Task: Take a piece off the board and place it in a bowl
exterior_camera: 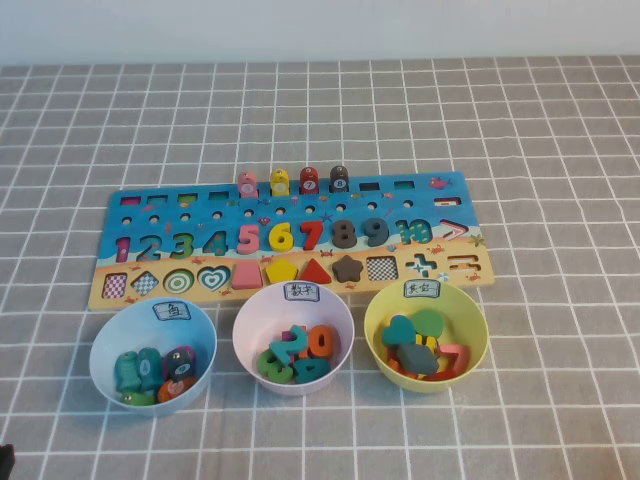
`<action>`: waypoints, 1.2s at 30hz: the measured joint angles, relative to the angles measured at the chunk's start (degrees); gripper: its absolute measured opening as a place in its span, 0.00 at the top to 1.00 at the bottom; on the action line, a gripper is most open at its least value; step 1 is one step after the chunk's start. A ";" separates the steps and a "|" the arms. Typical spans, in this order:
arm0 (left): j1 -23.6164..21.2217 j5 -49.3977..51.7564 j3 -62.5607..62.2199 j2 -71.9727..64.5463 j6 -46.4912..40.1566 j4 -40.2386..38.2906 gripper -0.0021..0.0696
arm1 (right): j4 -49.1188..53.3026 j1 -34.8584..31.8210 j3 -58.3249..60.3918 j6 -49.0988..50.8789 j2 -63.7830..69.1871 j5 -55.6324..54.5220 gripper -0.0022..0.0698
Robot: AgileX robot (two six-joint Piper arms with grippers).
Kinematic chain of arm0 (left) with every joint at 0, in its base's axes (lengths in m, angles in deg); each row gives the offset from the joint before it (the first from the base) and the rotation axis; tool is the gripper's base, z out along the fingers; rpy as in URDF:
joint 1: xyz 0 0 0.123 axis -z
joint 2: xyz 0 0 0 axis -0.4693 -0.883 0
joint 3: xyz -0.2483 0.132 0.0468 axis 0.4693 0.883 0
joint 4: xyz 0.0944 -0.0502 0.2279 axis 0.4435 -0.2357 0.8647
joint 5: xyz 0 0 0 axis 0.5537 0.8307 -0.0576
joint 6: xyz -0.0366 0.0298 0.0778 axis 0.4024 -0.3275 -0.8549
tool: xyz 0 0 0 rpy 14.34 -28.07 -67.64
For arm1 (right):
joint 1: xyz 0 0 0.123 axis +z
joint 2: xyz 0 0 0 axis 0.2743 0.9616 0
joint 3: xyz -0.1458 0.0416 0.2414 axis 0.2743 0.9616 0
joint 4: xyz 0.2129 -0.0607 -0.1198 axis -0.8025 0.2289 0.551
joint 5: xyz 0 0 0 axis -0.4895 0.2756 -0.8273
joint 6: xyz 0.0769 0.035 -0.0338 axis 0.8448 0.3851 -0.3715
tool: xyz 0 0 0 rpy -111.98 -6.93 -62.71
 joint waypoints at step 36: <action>0.00 0.00 0.00 0.00 0.00 0.00 0.98 | -4.27 0.00 0.00 0.00 0.00 -2.53 0.99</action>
